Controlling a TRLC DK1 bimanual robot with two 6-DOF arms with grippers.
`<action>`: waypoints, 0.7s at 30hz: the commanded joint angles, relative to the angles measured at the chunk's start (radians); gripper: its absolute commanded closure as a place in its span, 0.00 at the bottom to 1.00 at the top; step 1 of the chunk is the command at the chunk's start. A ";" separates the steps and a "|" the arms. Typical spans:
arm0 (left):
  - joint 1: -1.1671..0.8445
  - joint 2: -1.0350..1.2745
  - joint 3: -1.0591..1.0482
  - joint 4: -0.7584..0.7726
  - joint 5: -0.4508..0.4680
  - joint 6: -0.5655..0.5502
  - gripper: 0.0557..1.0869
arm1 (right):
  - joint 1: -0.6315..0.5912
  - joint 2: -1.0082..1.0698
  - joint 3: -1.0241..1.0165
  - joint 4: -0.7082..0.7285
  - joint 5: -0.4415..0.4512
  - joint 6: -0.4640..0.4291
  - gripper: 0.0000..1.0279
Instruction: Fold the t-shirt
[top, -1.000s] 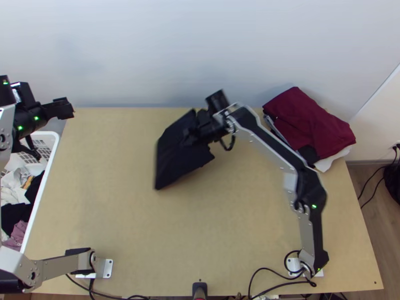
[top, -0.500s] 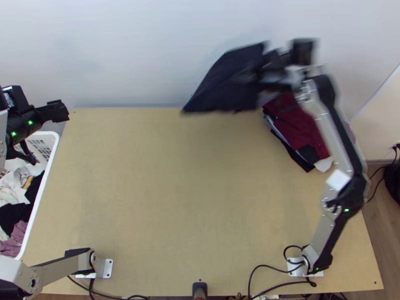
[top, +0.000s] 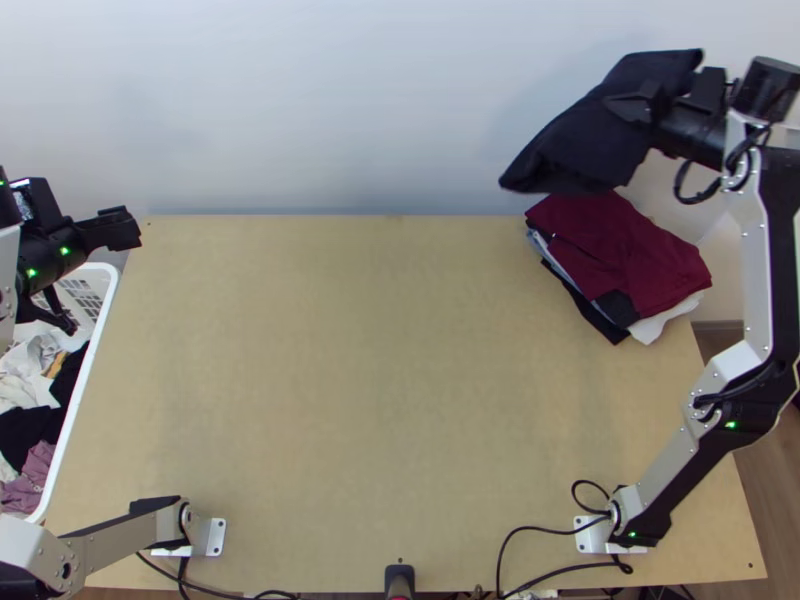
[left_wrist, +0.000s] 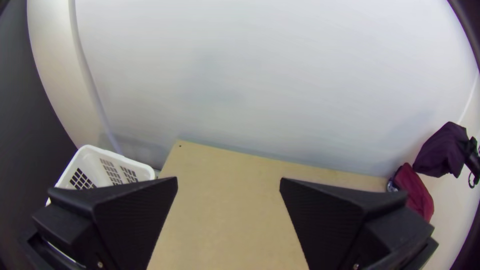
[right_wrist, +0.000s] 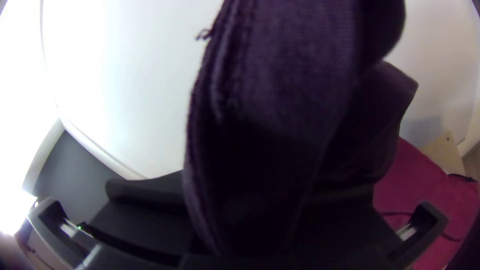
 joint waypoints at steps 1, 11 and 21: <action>-0.011 -0.020 -0.001 0.007 0.011 0.000 0.03 | -0.036 0.010 -0.009 0.025 -0.015 -0.056 0.97; -0.013 -0.021 -0.002 0.007 0.011 0.000 0.03 | -0.062 0.079 -0.037 0.011 0.034 -0.102 0.97; -0.005 -0.034 -0.022 0.007 0.011 0.004 0.03 | -0.067 0.116 -0.049 0.009 0.089 -0.122 0.97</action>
